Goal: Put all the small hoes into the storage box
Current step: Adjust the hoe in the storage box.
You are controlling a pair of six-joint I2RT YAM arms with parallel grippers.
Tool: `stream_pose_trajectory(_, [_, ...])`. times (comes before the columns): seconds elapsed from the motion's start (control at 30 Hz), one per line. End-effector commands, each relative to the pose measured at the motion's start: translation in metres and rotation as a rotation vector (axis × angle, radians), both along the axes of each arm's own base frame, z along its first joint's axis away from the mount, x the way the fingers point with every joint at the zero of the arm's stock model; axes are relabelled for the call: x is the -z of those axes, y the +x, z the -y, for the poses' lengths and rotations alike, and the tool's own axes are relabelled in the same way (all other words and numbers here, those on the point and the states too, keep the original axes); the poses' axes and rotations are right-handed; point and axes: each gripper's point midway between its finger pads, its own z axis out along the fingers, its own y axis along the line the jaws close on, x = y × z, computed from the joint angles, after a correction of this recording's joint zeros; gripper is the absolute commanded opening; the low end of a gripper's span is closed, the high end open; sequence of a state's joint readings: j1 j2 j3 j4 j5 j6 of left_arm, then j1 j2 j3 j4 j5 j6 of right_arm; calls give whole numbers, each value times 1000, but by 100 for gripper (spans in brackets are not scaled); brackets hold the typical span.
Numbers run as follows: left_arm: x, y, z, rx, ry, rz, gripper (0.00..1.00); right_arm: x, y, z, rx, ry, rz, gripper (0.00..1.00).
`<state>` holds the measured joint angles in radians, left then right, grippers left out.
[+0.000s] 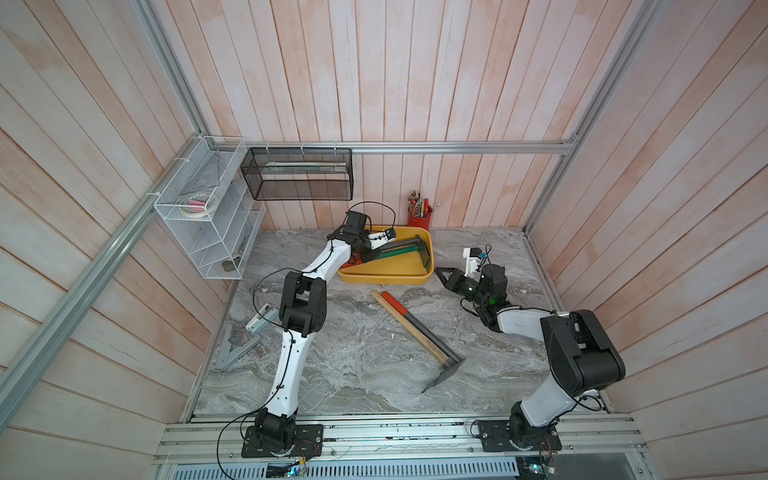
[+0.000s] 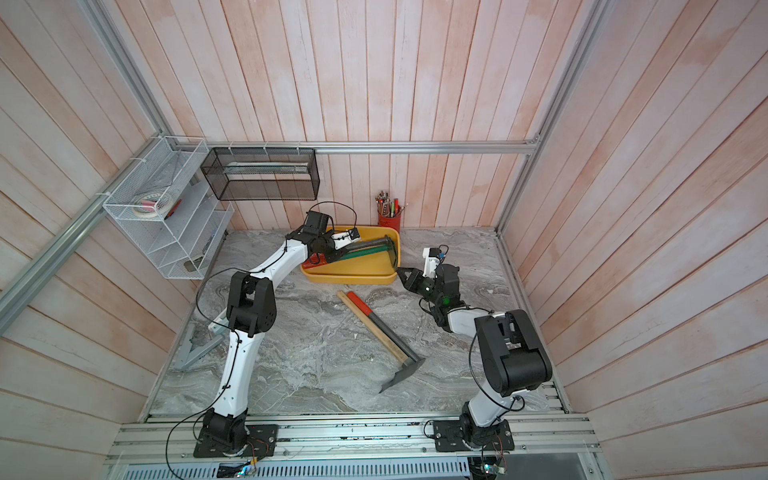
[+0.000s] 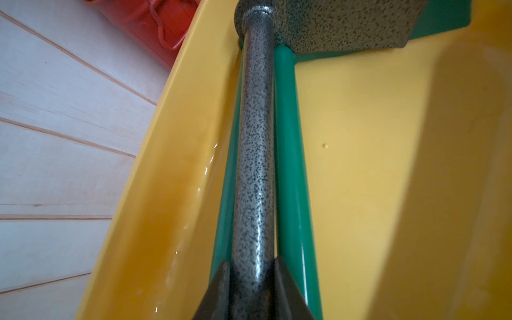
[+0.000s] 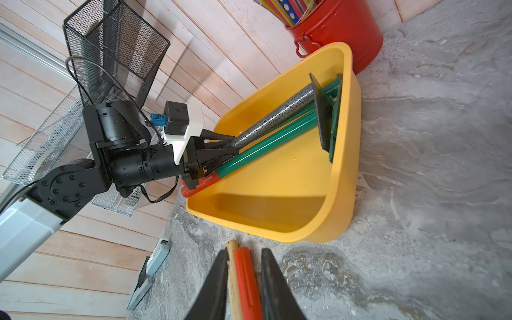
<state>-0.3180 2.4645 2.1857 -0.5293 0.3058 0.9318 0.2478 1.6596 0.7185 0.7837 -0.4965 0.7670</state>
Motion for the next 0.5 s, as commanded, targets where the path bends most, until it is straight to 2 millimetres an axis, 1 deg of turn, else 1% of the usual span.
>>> stream_pose_trajectory(0.0, [-44, 13, -4, -43, -34, 106, 2, -1, 1, -1, -6, 14, 12, 23])
stream_pose_trajectory(0.03, [-48, 13, -3, -44, -39, 115, 0, -2, 1, -1, -4, 14, 12, 23])
stream_pose_trajectory(0.17, [-65, 16, -1, -50, -61, 153, 0, 0, 1, -1, -5, 14, 9, 23])
stream_pose_trajectory(0.3, [-79, 12, 3, -37, -52, 179, 0, 0, 0, -2, -6, 16, 7, 23])
stream_pose_trajectory(0.47, [-98, 9, 1, -44, -37, 214, 0, 0, -2, -4, -11, 18, 6, 24])
